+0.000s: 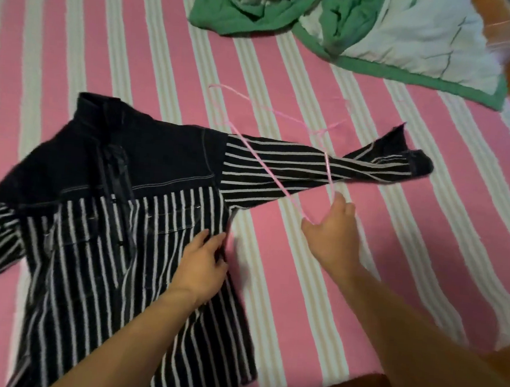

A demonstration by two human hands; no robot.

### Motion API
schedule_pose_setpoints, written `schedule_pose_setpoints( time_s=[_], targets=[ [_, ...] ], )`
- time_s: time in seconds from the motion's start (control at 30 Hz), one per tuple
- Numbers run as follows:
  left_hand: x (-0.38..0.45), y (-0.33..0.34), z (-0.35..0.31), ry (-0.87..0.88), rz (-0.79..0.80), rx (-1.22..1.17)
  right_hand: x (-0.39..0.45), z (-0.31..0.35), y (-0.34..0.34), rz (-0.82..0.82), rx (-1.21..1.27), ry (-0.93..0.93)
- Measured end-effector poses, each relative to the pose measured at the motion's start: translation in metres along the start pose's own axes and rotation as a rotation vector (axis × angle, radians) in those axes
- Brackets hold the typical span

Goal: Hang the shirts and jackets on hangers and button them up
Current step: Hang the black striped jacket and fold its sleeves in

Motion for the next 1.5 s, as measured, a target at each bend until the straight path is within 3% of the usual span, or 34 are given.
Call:
schedule_pose_setpoints(
  time_s=[0.2, 0.27, 0.33, 0.4, 0.47, 0.5, 0.57, 0.6, 0.7, 0.83, 0.9, 0.97, 1.07, 1.13, 1.17, 1.23, 1.3, 1.4, 1.5],
  targets=[
    [-0.006, -0.111, 0.182, -0.241, -0.337, -0.057, -0.093, 0.141, 0.112, 0.189, -0.034, -0.238],
    [-0.008, -0.123, 0.262, -0.299, -0.273, 0.021, -0.114, 0.165, 0.144, 0.211, -0.040, -0.209],
    [-0.021, -0.123, 0.332, -0.346, -0.103, 0.189, -0.132, 0.169, 0.174, 0.246, -0.096, -0.105],
    [-0.035, -0.129, 0.368, -0.252, -0.062, 0.191, -0.151, 0.161, 0.193, 0.274, -0.211, 0.028],
    [-0.047, -0.158, 0.381, -0.121, -0.215, 0.061, -0.168, 0.162, 0.200, 0.269, -0.431, 0.088],
    [-0.050, -0.178, 0.395, -0.105, -0.334, 0.061, -0.174, 0.175, 0.203, 0.221, -0.527, 0.026],
    [-0.050, -0.216, 0.440, -0.201, -0.517, 0.174, -0.189, 0.227, 0.216, 0.089, -0.560, -0.222],
    [-0.048, -0.232, 0.470, -0.299, -0.534, 0.226, -0.198, 0.254, 0.230, 0.067, -0.516, -0.325],
    [-0.034, -0.253, 0.550, -0.447, -0.371, 0.336, -0.231, 0.312, 0.282, 0.314, -0.429, -0.419],
    [-0.033, -0.302, 0.596, -0.212, -0.266, 0.836, -0.254, 0.332, 0.323, 0.533, -0.511, -0.427],
    [-0.048, -0.350, 0.633, -0.382, -0.273, 0.996, -0.255, 0.320, 0.327, 0.595, -0.621, -0.442],
    [-0.062, -0.379, 0.662, -0.626, -0.234, 0.973, -0.249, 0.312, 0.321, 0.597, -0.607, -0.454],
    [-0.031, -0.363, 0.620, -0.534, -0.198, 0.848, -0.220, 0.319, 0.278, 0.238, -0.390, -0.582],
    [0.005, -0.336, 0.538, -0.297, -0.265, 0.631, -0.195, 0.304, 0.247, 0.012, -0.408, -0.560],
    [0.019, -0.320, 0.490, -0.170, -0.314, 0.522, -0.181, 0.290, 0.237, -0.015, -0.443, -0.500],
    [0.035, -0.288, 0.395, 0.055, -0.382, 0.363, -0.157, 0.255, 0.231, 0.075, -0.494, -0.322],
    [0.049, -0.250, 0.322, 0.146, -0.364, 0.196, -0.142, 0.228, 0.233, 0.186, -0.505, -0.211],
    [0.081, -0.194, 0.262, 0.125, -0.279, 0.035, -0.129, 0.215, 0.238, 0.234, -0.441, -0.199],
    [0.124, -0.168, 0.258, -0.060, -0.295, 0.078, -0.117, 0.204, 0.242, 0.214, -0.368, -0.177]
  ],
)
Point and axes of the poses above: each hand's wrist, its own x-axis towards the middle knuckle, its own y-axis out of the palm, z = x × y, the point moved 9 cm from there along x, towards the middle knuckle, and after that the axes turned 9 degrees about -z, right-handed, at the moved point
